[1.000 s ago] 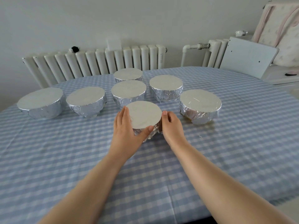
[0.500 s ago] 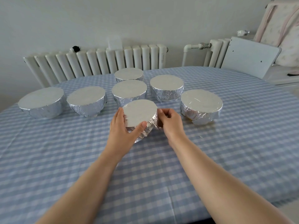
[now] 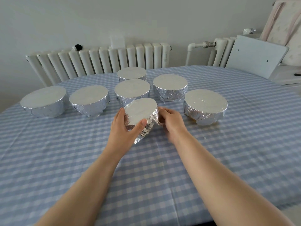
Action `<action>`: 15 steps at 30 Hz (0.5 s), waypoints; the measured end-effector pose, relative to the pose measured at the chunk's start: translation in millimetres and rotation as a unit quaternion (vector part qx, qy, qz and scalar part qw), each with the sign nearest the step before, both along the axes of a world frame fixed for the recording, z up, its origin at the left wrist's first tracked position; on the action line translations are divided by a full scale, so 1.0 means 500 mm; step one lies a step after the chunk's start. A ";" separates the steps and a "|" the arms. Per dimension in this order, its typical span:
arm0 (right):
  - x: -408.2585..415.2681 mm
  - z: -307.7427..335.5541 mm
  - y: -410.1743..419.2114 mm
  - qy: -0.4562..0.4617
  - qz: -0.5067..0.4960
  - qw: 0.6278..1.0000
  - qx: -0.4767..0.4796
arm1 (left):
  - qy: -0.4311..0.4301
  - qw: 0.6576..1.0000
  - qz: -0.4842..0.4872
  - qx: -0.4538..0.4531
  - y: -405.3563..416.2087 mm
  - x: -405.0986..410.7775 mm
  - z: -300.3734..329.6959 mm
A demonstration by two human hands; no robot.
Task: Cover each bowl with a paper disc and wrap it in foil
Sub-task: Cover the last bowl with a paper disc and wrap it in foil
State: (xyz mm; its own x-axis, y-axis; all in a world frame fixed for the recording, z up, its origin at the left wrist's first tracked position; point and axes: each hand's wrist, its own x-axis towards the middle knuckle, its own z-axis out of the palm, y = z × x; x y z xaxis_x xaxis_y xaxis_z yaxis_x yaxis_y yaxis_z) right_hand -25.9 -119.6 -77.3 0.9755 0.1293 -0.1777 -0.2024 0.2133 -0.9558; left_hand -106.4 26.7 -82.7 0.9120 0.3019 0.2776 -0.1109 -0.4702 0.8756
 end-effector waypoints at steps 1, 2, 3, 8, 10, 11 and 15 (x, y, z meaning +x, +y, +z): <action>0.002 -0.003 0.000 0.008 -0.002 1.000 0.008 | -0.001 1.000 0.002 0.000 0.000 0.000 -0.001; 0.003 -0.007 0.001 0.018 -0.007 1.000 0.020 | -0.002 1.000 0.004 0.004 0.000 -0.001 -0.002; 0.004 -0.012 0.001 0.028 -0.013 0.999 0.033 | -0.003 1.000 0.005 0.008 -0.002 -0.002 -0.003; 0.004 -0.021 0.004 0.047 -0.014 0.997 0.065 | 0.004 1.000 0.012 0.022 -0.002 -0.003 -0.005; 0.003 -0.023 0.006 0.035 -0.026 0.997 0.060 | 0.003 1.000 0.010 0.021 -0.002 -0.004 -0.006; 0.001 -0.023 0.006 0.024 -0.037 0.997 0.055 | 0.003 1.000 0.009 0.020 -0.002 -0.005 -0.006; -0.015 -0.013 0.003 -0.014 -0.102 0.994 0.030 | 0.009 1.000 0.010 0.005 -0.003 -0.004 -0.006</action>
